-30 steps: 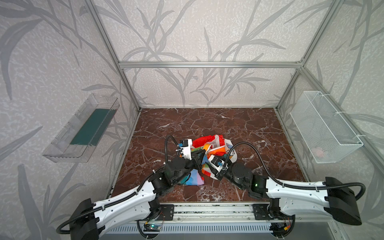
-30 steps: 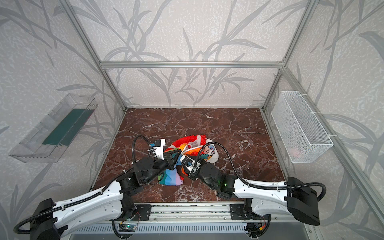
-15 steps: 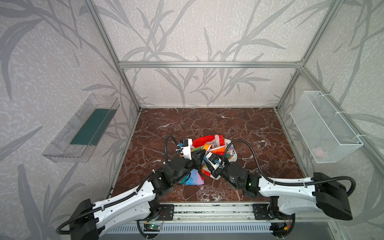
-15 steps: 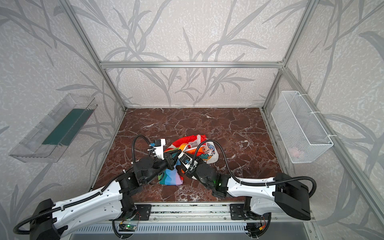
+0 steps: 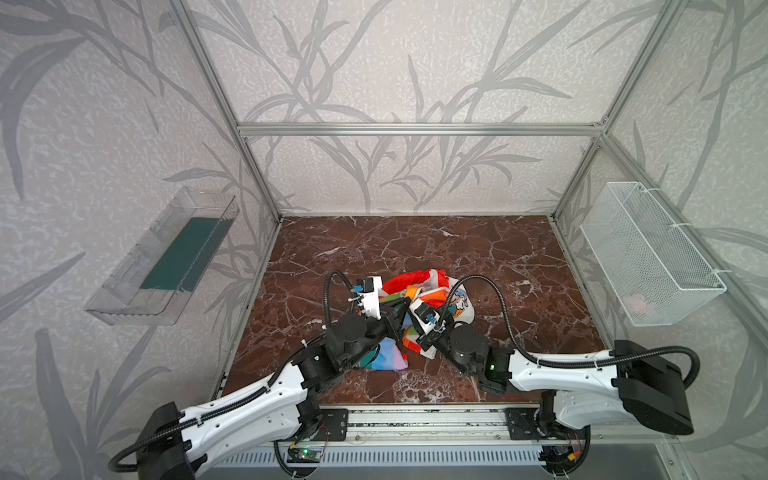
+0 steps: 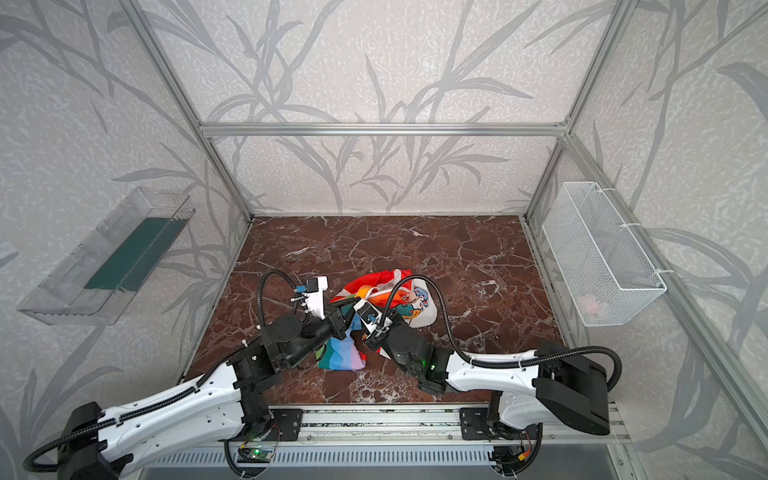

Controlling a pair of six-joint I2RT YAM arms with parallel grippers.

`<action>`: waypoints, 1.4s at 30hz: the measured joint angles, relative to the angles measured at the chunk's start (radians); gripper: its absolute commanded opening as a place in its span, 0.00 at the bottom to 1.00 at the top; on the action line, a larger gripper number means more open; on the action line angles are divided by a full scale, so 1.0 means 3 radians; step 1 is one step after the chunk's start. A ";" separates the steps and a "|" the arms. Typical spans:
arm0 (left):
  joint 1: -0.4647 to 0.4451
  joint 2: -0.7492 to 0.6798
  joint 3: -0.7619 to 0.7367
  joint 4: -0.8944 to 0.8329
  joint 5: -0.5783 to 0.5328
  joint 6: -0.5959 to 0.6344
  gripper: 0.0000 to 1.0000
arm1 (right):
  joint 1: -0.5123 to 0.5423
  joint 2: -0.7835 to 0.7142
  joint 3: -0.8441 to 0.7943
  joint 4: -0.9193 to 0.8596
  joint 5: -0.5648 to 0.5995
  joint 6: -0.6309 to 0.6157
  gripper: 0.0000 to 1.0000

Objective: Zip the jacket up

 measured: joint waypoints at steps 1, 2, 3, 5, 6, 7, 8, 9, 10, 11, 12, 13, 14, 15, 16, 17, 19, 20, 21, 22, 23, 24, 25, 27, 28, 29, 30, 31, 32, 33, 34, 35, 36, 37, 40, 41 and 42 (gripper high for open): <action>-0.0001 -0.0009 0.0000 -0.0004 -0.0001 0.0001 0.00 | 0.0001 -0.0013 0.0001 -0.0005 0.0001 0.0001 0.15; -0.0001 -0.0017 0.0000 -0.0008 -0.0004 0.0003 0.00 | 0.0001 -0.0027 0.0001 -0.0014 -0.0001 0.0009 0.13; -0.0001 -0.0024 0.0001 -0.0018 -0.0009 0.0006 0.00 | 0.0001 -0.0047 0.0001 -0.0038 -0.0004 0.0003 0.12; -0.0001 -0.0045 0.0000 -0.0053 -0.0018 0.0028 0.00 | 0.0003 -0.0098 0.0004 -0.0120 -0.0010 0.0005 0.09; -0.0001 -0.0055 0.0001 -0.0075 -0.0023 0.0042 0.00 | 0.0003 -0.0127 0.0004 -0.0169 -0.0019 0.0006 0.09; -0.0001 -0.0067 0.0000 -0.0099 -0.0027 0.0061 0.00 | 0.0003 -0.0158 0.0004 -0.0221 -0.0036 0.0008 0.08; -0.0001 -0.0079 0.0000 -0.0122 -0.0029 0.0078 0.00 | 0.0004 -0.0186 0.0005 -0.0270 -0.0055 0.0009 0.08; -0.0001 -0.0092 0.0000 -0.0146 -0.0032 0.0094 0.00 | 0.0004 -0.0217 0.0005 -0.0320 -0.0079 0.0015 0.05; -0.0003 -0.0104 0.0000 -0.0172 -0.0033 0.0109 0.00 | 0.0004 -0.0252 0.0013 -0.0388 -0.0106 0.0022 0.04; -0.0003 -0.0116 0.0000 -0.0195 -0.0036 0.0120 0.00 | 0.0005 -0.0278 0.0025 -0.0446 -0.0134 0.0028 0.03; -0.0003 -0.0127 0.0000 -0.0209 -0.0037 0.0139 0.00 | 0.0006 -0.0306 0.0036 -0.0497 -0.0164 0.0036 0.01; -0.0003 -0.0137 0.0000 -0.0221 -0.0039 0.0154 0.00 | 0.0006 -0.0329 0.0042 -0.0542 -0.0192 0.0047 0.00; -0.0003 -0.0146 0.0000 -0.0235 -0.0039 0.0160 0.00 | 0.0008 -0.0351 0.0046 -0.0581 -0.0216 0.0058 0.00; -0.0003 -0.0151 0.0000 -0.0251 -0.0038 0.0173 0.00 | 0.0009 -0.0369 0.0053 -0.0624 -0.0243 0.0072 0.00; -0.0003 -0.0154 0.0000 -0.0267 -0.0038 0.0184 0.00 | 0.0009 -0.0384 0.0071 -0.0688 -0.0273 0.0078 0.00; -0.0003 -0.0154 0.0000 -0.0276 -0.0041 0.0200 0.00 | 0.0009 -0.0389 0.0089 -0.0736 -0.0280 0.0097 0.00; -0.0003 -0.0161 0.0000 -0.0303 -0.0039 0.0224 0.00 | 0.0009 -0.0394 0.0128 -0.0837 -0.0308 0.0136 0.00; -0.0003 -0.0163 0.0000 -0.0314 -0.0041 0.0233 0.00 | 0.0009 -0.0394 0.0146 -0.0880 -0.0323 0.0150 0.00; -0.0003 -0.0168 0.0000 -0.0331 -0.0041 0.0244 0.00 | 0.0009 -0.0394 0.0160 -0.0919 -0.0337 0.0172 0.00; -0.0003 -0.0174 0.0000 -0.0354 -0.0041 0.0261 0.00 | 0.0008 -0.0395 0.0181 -0.0971 -0.0357 0.0186 0.00; -0.0003 -0.0182 0.0000 -0.0373 -0.0041 0.0271 0.00 | 0.0008 -0.0395 0.0196 -0.1011 -0.0369 0.0197 0.00; -0.0003 -0.0191 0.0000 -0.0390 -0.0042 0.0287 0.00 | 0.0005 -0.0395 0.0207 -0.1040 -0.0384 0.0206 0.00; -0.0003 -0.0203 0.0000 -0.0408 -0.0042 0.0300 0.00 | 0.0004 -0.0395 0.0216 -0.1061 -0.0398 0.0211 0.00; -0.0003 -0.0228 0.0000 -0.0451 -0.0039 0.0320 0.00 | -0.0004 -0.0399 0.0235 -0.1109 -0.0435 0.0238 0.00; -0.0003 -0.0237 0.0000 -0.0473 -0.0041 0.0332 0.00 | -0.0019 -0.0407 0.0242 -0.1141 -0.0454 0.0261 0.01; -0.0003 -0.0244 0.0001 -0.0488 -0.0038 0.0340 0.00 | -0.0032 -0.0418 0.0244 -0.1165 -0.0484 0.0280 0.02; -0.0003 -0.0254 0.0000 -0.0506 -0.0038 0.0350 0.00 | -0.0052 -0.0437 0.0244 -0.1194 -0.0539 0.0312 0.02; -0.0003 -0.0261 0.0000 -0.0515 -0.0039 0.0352 0.00 | -0.0081 -0.0454 0.0244 -0.1213 -0.0603 0.0350 0.00; -0.0003 -0.0267 0.0000 -0.0516 -0.0039 0.0354 0.00 | -0.0111 -0.0468 0.0244 -0.1225 -0.0670 0.0381 0.00; -0.0003 -0.0271 0.0000 -0.0518 -0.0038 0.0354 0.00 | -0.0146 -0.0481 0.0244 -0.1232 -0.0753 0.0418 0.00; -0.0003 -0.0271 0.0000 -0.0516 -0.0037 0.0355 0.00 | -0.0186 -0.0493 0.0244 -0.1240 -0.0837 0.0456 0.00; -0.0003 -0.0270 0.0000 -0.0516 -0.0037 0.0355 0.00 | -0.0225 -0.0500 0.0244 -0.1249 -0.0917 0.0495 0.00; -0.0003 -0.0270 0.0000 -0.0519 -0.0036 0.0355 0.00 | -0.0276 -0.0501 0.0244 -0.1258 -0.1026 0.0542 0.00; -0.0003 -0.0266 0.0000 -0.0521 -0.0036 0.0355 0.00 | -0.0327 -0.0501 0.0244 -0.1264 -0.1133 0.0582 0.00; -0.0003 -0.0245 0.0000 -0.0528 -0.0033 0.0355 0.00 | -0.0440 -0.0501 0.0244 -0.1289 -0.1386 0.0694 0.02; -0.0003 -0.0243 0.0000 -0.0533 -0.0032 0.0355 0.00 | -0.0459 -0.0501 0.0244 -0.1297 -0.1436 0.0717 0.02; -0.0003 -0.0242 0.0000 -0.0542 -0.0032 0.0355 0.00 | -0.0479 -0.0501 0.0245 -0.1306 -0.1488 0.0739 0.02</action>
